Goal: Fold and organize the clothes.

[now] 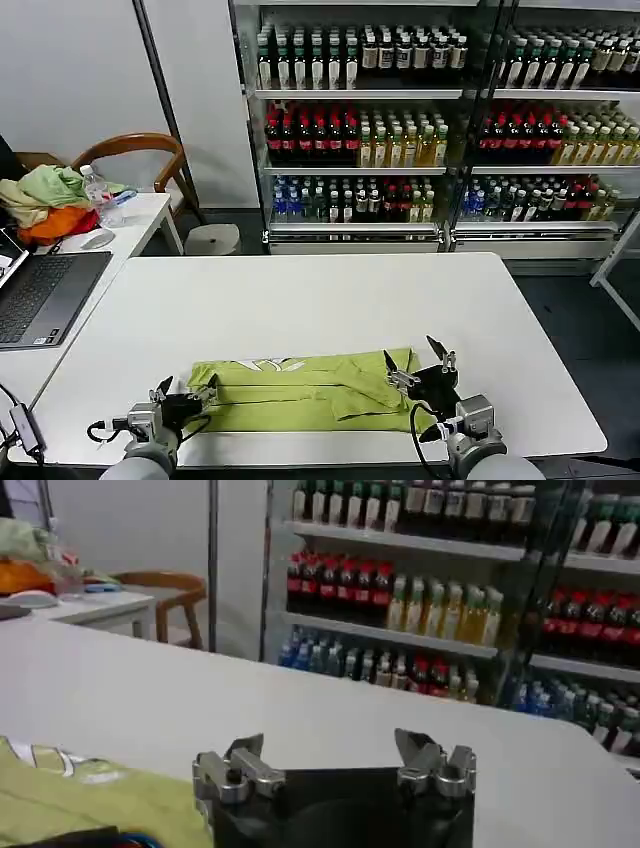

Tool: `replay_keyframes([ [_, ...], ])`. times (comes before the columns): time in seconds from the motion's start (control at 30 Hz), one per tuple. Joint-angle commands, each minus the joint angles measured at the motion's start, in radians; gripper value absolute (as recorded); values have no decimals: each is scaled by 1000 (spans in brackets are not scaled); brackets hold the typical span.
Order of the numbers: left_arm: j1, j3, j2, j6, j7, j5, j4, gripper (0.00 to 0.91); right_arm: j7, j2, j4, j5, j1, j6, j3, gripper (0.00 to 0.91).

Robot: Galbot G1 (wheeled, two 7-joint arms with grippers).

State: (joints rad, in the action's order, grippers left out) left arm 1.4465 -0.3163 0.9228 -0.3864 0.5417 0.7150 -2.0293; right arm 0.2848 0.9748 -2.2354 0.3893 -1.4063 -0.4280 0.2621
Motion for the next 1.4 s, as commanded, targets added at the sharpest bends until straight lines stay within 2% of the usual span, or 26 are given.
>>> replay_keyframes([
  [0.03, 2, 39, 8, 9, 39, 10, 0, 50, 0, 1, -2, -20, -5, 4, 9, 907],
  [0.53, -9, 63, 15, 20, -9, -36, 29, 50, 3, 2, 5, -33, -6, 16, 13, 907],
  [0.67, -7, 37, 13, 30, -66, -178, 36, 50, 0, 0, 19, -46, -3, 27, 14, 907],
  [0.87, -5, -62, 4, 2, -88, -174, 18, 30, -1, -3, 28, -49, 6, 32, 17, 907],
  [1.0, 6, -178, 0, 27, -130, -251, 21, 30, -1, -3, 33, -51, 13, 34, 17, 907],
  [1.2, 36, -327, -26, -49, -161, -241, 37, 30, -2, -7, 36, -51, 20, 39, 20, 907],
  [1.4, 41, -457, -42, -72, -195, -287, 98, 30, -4, -10, 34, -51, 23, 43, 23, 907],
])
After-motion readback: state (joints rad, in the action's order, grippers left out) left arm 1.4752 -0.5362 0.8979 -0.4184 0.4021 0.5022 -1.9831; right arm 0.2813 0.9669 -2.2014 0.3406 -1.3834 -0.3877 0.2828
